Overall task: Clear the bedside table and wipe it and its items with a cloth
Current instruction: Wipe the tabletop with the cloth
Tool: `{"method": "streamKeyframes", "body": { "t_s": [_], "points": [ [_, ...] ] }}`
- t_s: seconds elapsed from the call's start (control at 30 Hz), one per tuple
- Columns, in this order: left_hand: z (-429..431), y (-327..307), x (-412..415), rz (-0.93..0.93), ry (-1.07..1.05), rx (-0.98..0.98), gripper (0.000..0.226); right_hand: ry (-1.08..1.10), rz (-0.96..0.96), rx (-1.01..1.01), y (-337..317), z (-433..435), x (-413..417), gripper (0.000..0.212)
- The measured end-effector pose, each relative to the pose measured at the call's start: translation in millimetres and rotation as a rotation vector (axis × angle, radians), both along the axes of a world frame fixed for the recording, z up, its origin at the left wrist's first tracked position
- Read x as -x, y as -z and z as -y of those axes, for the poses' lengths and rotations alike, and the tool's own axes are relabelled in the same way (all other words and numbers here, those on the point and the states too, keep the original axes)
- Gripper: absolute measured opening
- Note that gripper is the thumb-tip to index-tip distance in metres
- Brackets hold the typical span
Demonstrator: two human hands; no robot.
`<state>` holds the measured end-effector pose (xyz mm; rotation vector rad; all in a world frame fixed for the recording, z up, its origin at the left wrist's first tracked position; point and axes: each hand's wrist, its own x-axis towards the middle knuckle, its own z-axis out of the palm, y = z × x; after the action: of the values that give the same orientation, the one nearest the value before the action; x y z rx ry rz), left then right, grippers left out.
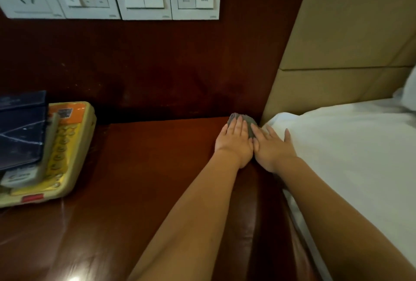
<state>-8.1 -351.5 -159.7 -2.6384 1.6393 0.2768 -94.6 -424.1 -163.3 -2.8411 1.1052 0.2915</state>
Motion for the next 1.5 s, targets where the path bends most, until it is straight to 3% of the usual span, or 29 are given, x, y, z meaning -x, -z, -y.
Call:
{"method": "streamKeyframes", "body": {
  "t_s": [0.57,0.7,0.8,0.9,1.23,1.5],
  "points": [
    [-155,0,174,-0.017,0.142,-0.029,0.057,0.078,-0.147,0.056,-4,-167,184,0.059],
    [-191,-2,197,-0.021,0.106,-0.052,0.058,0.038,-0.132,0.112,-5,-203,201,0.092],
    [-218,-2,183,-0.008,0.069,-0.077,0.056,-0.002,-0.103,0.134,-10,-228,181,0.086],
    [-251,-4,144,-0.005,0.029,-0.096,0.056,-0.027,-0.115,0.018,-9,-253,145,0.058],
    [-351,-3,-25,0.030,-0.183,-0.114,0.055,-0.238,-0.015,-0.094,-6,-334,-39,0.054],
    [-411,4,-66,0.009,-0.286,-0.040,0.054,-0.341,-0.021,-0.086,-7,-385,-87,0.054]
  ]
}}
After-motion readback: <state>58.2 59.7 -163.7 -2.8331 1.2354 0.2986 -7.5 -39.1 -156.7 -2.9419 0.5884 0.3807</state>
